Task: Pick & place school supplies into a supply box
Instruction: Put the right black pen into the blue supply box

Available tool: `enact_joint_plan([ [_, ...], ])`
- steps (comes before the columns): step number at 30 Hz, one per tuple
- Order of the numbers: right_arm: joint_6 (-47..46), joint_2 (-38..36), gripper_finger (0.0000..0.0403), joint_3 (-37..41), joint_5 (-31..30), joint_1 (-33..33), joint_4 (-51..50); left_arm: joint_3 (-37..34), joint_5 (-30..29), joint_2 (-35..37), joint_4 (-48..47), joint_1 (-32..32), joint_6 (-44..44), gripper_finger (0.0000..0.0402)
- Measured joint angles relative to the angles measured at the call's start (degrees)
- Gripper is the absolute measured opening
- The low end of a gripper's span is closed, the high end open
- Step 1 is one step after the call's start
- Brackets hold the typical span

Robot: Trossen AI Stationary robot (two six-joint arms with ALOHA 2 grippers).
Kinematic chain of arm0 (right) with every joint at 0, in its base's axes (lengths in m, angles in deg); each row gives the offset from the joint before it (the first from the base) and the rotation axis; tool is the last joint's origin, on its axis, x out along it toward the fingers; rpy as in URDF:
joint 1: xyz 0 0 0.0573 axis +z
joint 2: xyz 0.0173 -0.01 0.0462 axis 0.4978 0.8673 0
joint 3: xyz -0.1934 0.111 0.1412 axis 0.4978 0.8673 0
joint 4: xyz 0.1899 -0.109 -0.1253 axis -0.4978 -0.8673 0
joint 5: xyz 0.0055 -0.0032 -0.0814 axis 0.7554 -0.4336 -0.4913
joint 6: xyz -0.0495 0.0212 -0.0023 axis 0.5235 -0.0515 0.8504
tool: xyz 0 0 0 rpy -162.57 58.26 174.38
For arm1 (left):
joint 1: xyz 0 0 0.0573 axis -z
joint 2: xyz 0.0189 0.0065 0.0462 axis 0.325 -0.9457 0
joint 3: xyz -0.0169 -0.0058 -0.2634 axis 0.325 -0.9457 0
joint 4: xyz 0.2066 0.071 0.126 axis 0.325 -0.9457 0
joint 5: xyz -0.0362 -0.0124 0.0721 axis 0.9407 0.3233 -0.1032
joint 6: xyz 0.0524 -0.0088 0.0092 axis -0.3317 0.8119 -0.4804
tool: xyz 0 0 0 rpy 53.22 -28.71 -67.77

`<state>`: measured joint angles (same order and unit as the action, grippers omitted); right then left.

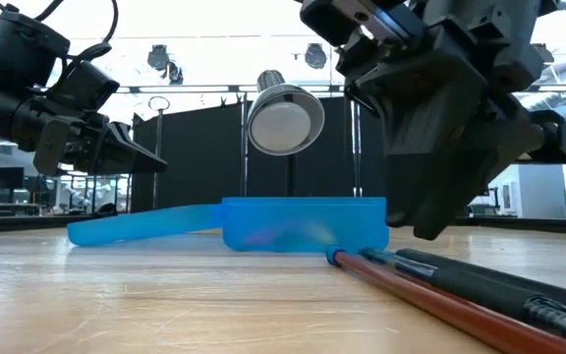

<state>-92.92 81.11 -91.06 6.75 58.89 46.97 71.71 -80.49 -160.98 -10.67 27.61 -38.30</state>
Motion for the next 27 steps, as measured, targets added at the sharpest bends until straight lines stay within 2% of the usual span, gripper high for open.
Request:
enact_joint_plan([
  [6,1.12,-0.04,0.0125,-0.02,-0.19,-0.17,-0.18,-0.01,0.0,0.0,0.0,0.0,-0.26,0.0035],
  [9,1.6,-0.04,0.0125,-0.02,-0.17,-0.15,-1.32,0.01,0.0,0.0,0.0,0.0,-0.42,0.0035],
  [14,-2.65,-0.04,0.0115,-0.02,-0.02,-0.15,-4.67,0.01,0.0,0.0,0.0,0.0,-0.44,0.0035],
  [21,-3.05,0.94,0.0112,-0.13,-0.08,-0.53,-3.77,0.01,0.0,0.0,-0.02,0.0,-0.59,0.0035],
  [27,-2.93,4.01,0.0111,-0.39,3.31,-1.14,-2.75,0.01,-0.03,0.0,-0.21,0.0,-0.79,0.0035],
])
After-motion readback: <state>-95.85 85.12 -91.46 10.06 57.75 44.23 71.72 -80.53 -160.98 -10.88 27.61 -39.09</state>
